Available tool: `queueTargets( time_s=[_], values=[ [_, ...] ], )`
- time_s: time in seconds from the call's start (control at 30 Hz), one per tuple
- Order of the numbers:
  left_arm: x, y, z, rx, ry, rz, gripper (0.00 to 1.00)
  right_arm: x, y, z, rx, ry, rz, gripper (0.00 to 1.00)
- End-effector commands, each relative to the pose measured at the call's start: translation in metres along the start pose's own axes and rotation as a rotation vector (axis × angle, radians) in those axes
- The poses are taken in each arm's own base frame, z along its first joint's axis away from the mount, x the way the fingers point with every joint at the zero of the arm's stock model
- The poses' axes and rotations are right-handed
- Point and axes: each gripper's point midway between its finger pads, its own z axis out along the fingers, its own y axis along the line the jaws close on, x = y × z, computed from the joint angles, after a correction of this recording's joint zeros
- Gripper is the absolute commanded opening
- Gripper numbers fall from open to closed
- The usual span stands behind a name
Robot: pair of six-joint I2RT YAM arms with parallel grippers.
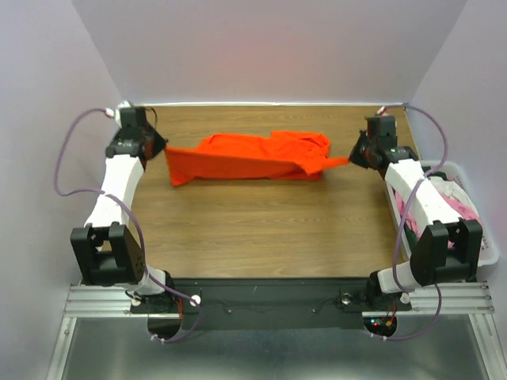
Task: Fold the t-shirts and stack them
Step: Flatten the tshirt out
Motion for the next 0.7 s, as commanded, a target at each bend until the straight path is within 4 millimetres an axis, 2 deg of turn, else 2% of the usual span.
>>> queueTargets(
  time_s=[0.0, 0.03, 0.1, 0.13, 0.17, 0.2, 0.27, 0.3, 0.33, 0.43, 0.53, 0.57, 0.6, 0.67],
  values=[
    [-0.086, -0.039, -0.07, 0.094, -0.207, -0.019, 0.0, -0.09, 0.024, -0.049, -0.056, -0.248, 0.052, 0.01],
    [-0.112, -0.059, -0.094, 0.155, -0.265, -0.025, 0.0, -0.114, 0.033, -0.065, -0.083, -0.31, 0.061, 0.01],
    [-0.13, -0.077, -0.115, 0.213, -0.304, -0.028, 0.0, -0.136, 0.041, -0.081, -0.107, -0.366, 0.064, 0.01],
    [-0.148, -0.09, -0.137, 0.261, -0.352, -0.039, 0.0, -0.158, 0.048, -0.1, -0.13, -0.426, 0.066, 0.01],
    [-0.157, -0.096, -0.15, 0.284, -0.377, -0.045, 0.0, -0.169, 0.051, -0.11, -0.141, -0.456, 0.066, 0.01],
    [-0.173, -0.108, -0.176, 0.334, -0.431, -0.049, 0.0, -0.179, 0.055, -0.121, -0.151, -0.489, 0.057, 0.01],
    [-0.189, -0.118, -0.203, 0.383, -0.491, -0.052, 0.0, -0.198, 0.059, -0.142, -0.167, -0.549, 0.052, 0.01],
    [-0.193, -0.125, -0.218, 0.423, -0.509, -0.042, 0.0, -0.215, 0.063, -0.164, -0.19, -0.605, 0.055, 0.01],
    [-0.204, -0.134, -0.244, 0.473, -0.56, -0.036, 0.0, -0.222, 0.064, -0.174, -0.197, -0.631, 0.053, 0.01],
    [-0.215, -0.146, -0.291, 0.564, -0.634, -0.008, 0.0, -0.244, 0.068, -0.218, -0.227, -0.732, 0.031, 0.01],
    [-0.216, -0.146, -0.322, 0.601, -0.681, 0.014, 0.0, -0.256, 0.067, -0.258, -0.252, -0.817, 0.016, 0.01],
    [-0.215, -0.145, -0.328, 0.605, -0.691, 0.018, 0.0, -0.257, 0.066, -0.266, -0.254, -0.832, 0.014, 0.01],
    [-0.213, -0.142, -0.338, 0.61, -0.705, 0.026, 0.0, -0.26, 0.063, -0.283, -0.259, -0.866, 0.015, 0.01],
    [-0.211, -0.14, -0.345, 0.612, -0.715, 0.033, 0.0, -0.261, 0.061, -0.296, -0.264, -0.891, 0.014, 0.01]
  ],
)
